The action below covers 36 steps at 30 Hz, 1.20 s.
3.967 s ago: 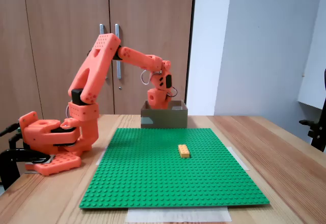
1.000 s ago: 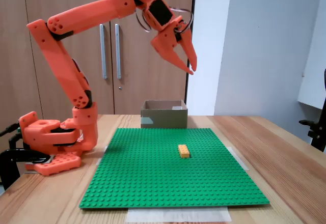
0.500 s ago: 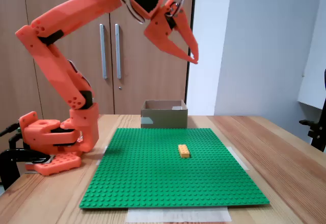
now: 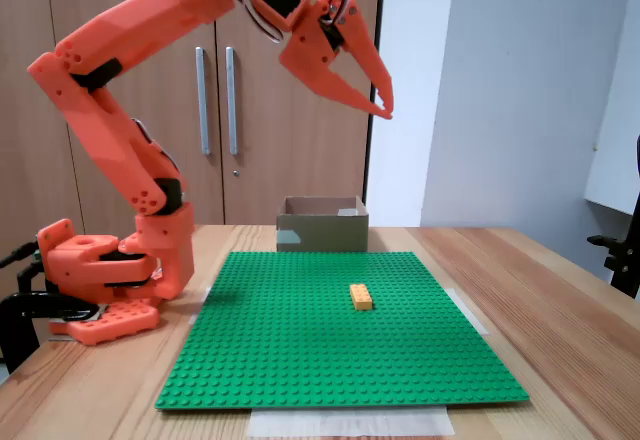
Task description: Pick the red lego block and put it in the box.
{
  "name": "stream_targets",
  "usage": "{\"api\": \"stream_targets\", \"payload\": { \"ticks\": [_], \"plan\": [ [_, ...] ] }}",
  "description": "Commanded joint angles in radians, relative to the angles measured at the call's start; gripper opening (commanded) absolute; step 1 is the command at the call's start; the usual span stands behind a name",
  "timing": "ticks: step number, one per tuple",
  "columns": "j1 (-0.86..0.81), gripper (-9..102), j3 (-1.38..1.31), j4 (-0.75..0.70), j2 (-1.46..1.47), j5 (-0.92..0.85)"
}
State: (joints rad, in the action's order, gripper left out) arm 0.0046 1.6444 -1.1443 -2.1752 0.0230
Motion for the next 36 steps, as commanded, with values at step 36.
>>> {"api": "stream_targets", "payload": {
  "ticks": [36],
  "plan": [
    [0.021,-1,1.114,0.413,-0.819,-0.057]
  ]
}}
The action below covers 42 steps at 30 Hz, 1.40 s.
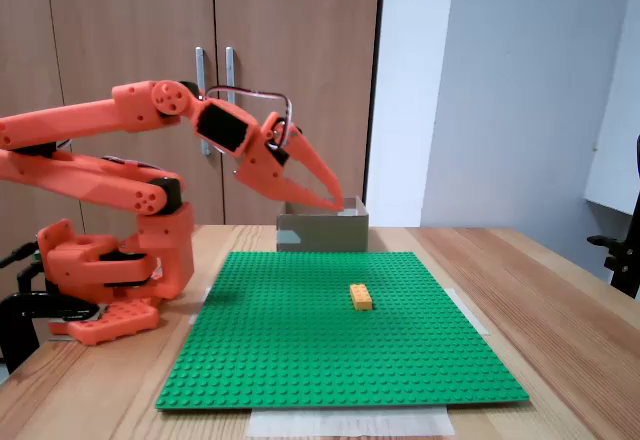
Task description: Pick the red lego block and put it in the box.
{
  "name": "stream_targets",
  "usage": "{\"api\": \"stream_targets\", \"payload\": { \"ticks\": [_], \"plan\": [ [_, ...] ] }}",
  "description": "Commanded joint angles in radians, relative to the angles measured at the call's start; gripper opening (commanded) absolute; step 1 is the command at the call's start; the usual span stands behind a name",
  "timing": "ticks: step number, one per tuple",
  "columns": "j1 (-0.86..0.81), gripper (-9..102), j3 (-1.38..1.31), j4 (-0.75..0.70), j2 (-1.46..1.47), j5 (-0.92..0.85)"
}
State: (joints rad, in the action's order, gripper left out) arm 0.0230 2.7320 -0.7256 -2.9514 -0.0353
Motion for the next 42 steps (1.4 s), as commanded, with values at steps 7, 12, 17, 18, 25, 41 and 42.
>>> {"api": "stream_targets", "payload": {
  "ticks": [7,12,17,18,25,41,42],
  "plan": [
    [-0.014,-1,0.095,-0.023,-0.100,-0.015],
    [-0.025,-1,0.144,-0.035,-0.130,-0.011],
    [-0.020,-1,0.199,-0.071,-0.189,-0.006],
    [-0.020,-1,0.210,-0.074,-0.195,-0.006],
    [-0.009,-1,0.241,-0.127,-0.219,0.018],
    [-0.009,-1,0.348,-0.170,-0.311,0.034],
    [-0.009,-1,0.354,-0.170,-0.311,0.034]
  ]
}}
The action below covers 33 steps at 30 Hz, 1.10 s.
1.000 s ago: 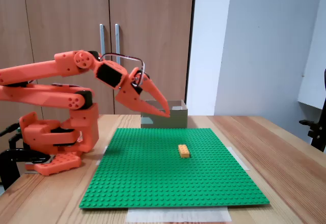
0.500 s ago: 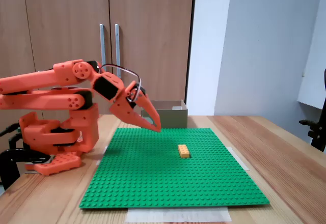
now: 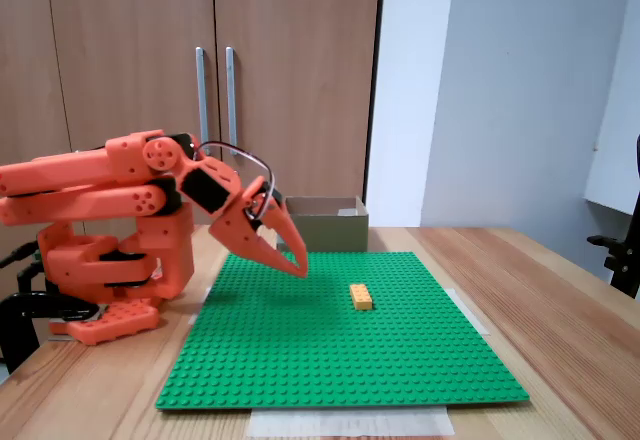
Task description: Pick the red lego block and put it in the box.
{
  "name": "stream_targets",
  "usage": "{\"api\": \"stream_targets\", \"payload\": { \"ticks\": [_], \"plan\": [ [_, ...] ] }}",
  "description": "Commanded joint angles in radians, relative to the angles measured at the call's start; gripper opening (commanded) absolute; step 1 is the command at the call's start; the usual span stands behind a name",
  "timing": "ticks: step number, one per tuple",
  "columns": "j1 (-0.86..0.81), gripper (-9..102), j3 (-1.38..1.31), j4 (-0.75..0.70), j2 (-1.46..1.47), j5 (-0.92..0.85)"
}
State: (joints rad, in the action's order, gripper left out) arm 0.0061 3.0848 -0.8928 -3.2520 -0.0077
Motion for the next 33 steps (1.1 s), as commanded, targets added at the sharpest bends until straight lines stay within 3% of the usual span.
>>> {"api": "stream_targets", "payload": {
  "ticks": [1,33],
  "plan": [
    [0.008,-1,0.005,-0.003,-0.011,0.008],
    [0.011,-1,0.072,0.014,-0.011,-0.015]
  ]
}}
